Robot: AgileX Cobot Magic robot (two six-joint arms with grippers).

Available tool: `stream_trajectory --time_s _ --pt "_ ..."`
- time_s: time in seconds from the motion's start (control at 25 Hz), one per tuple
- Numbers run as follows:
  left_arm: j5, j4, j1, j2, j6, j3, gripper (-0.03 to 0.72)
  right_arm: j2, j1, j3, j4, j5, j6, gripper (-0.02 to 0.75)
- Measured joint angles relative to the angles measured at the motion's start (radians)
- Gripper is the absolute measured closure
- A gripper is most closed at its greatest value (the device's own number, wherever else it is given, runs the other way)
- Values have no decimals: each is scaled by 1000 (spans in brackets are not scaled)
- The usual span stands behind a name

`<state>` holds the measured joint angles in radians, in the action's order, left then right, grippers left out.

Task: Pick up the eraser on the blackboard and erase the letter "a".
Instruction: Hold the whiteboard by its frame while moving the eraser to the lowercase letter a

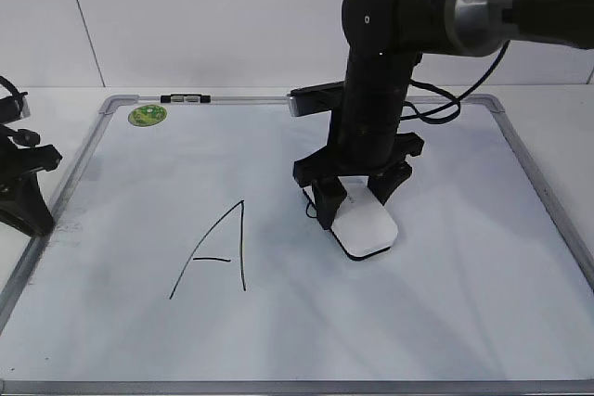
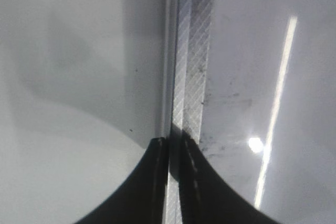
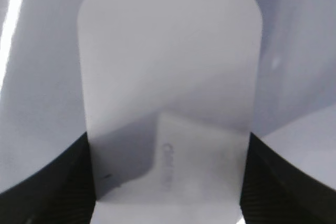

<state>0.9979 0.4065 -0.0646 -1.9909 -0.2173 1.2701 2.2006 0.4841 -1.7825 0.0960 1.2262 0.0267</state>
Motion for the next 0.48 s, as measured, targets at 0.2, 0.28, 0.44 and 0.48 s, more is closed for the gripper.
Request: stream_trajectory --time_s 0.2,0.28,0.44,0.48 --pt "0 0 0 0 0 0 654 2 0 0 49 0 20 206" --pt "0 0 0 0 0 0 654 4 0 -1 59 0 25 206" --pt "0 0 0 0 0 0 654 7 9 -3 64 0 31 206" --pt "0 0 0 0 0 0 654 7 11 -5 65 0 32 206"
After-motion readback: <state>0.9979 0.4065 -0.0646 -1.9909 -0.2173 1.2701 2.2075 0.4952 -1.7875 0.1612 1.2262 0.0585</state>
